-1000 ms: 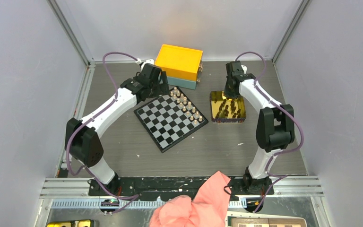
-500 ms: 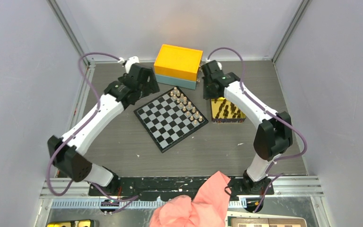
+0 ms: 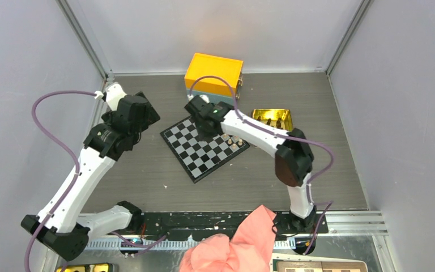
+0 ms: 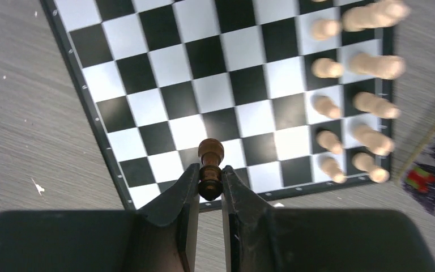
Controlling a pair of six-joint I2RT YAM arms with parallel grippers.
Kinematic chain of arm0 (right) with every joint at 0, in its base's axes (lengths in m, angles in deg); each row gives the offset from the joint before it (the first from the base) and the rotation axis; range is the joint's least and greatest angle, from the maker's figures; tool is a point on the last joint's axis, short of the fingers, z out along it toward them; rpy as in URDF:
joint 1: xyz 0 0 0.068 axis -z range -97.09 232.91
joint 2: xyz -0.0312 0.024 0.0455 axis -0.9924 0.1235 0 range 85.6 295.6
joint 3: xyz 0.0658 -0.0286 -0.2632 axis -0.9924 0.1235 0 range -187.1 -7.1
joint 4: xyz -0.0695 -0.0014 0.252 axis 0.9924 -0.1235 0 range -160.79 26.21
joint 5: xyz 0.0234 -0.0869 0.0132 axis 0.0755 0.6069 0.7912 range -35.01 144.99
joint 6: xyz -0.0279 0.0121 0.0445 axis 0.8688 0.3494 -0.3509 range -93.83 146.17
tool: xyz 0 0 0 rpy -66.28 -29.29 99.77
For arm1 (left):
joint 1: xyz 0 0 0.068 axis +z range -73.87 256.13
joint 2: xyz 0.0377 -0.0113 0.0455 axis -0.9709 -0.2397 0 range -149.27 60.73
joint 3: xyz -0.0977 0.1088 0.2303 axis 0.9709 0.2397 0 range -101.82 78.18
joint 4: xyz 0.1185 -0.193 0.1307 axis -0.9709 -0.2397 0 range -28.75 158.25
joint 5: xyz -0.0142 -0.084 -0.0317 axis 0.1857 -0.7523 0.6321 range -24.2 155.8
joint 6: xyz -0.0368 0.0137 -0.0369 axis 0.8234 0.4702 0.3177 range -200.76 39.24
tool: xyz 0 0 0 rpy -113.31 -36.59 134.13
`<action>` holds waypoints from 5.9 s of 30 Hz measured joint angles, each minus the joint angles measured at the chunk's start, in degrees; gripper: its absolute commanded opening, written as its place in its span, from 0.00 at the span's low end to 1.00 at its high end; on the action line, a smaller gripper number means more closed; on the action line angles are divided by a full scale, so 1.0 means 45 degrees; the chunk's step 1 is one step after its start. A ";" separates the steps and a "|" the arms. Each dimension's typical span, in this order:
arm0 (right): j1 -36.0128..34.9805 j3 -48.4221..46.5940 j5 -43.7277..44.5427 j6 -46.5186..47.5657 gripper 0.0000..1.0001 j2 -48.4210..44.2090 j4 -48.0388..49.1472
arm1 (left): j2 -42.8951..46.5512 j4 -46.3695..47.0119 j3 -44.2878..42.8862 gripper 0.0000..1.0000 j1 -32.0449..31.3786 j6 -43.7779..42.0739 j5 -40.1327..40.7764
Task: Set up the chess pieces on the board
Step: Place the chess piece on the chessboard, then pick up the chess piece from the storage box.
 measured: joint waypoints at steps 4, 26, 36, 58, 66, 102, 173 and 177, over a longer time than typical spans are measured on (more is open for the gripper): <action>-0.0879 -0.1141 -0.0019 -0.0078 0.01 0.1588 -0.0243 | 0.0665 -0.0413 0.0287 0.95 0.0000 0.0151 0.0180; -0.1787 -0.3725 -0.0432 -0.0083 0.01 0.4541 -0.1137 | 0.1443 -0.0733 0.0704 0.95 0.0000 0.0262 0.0389; -0.1953 -0.3745 -0.0544 -0.0073 0.01 0.4648 -0.1190 | 0.1438 -0.0729 0.0704 0.95 0.0000 0.0257 0.0452; -0.2108 -0.4852 -0.0894 0.0160 0.01 0.5153 -0.1676 | 0.1409 -0.0733 0.0699 0.95 0.0000 0.0253 0.0627; -0.2123 -0.5566 -0.0947 0.0238 0.02 0.5722 -0.1758 | 0.1409 -0.0733 0.0699 0.95 0.0000 0.0219 0.0641; -0.0015 -0.4430 -0.0495 0.0486 0.48 0.2021 -0.1481 | -0.0257 0.0214 -0.1049 0.97 0.1705 -0.0374 0.0695; 0.8388 0.4945 0.0194 -0.1098 0.37 -0.1292 0.2390 | -0.2074 0.1394 -0.0131 0.95 0.2885 -0.0418 -0.0874; 0.8412 0.5042 0.0131 -0.1137 0.35 -0.1205 0.2511 | -0.2074 0.1394 -0.0121 0.95 0.2895 -0.0418 -0.0874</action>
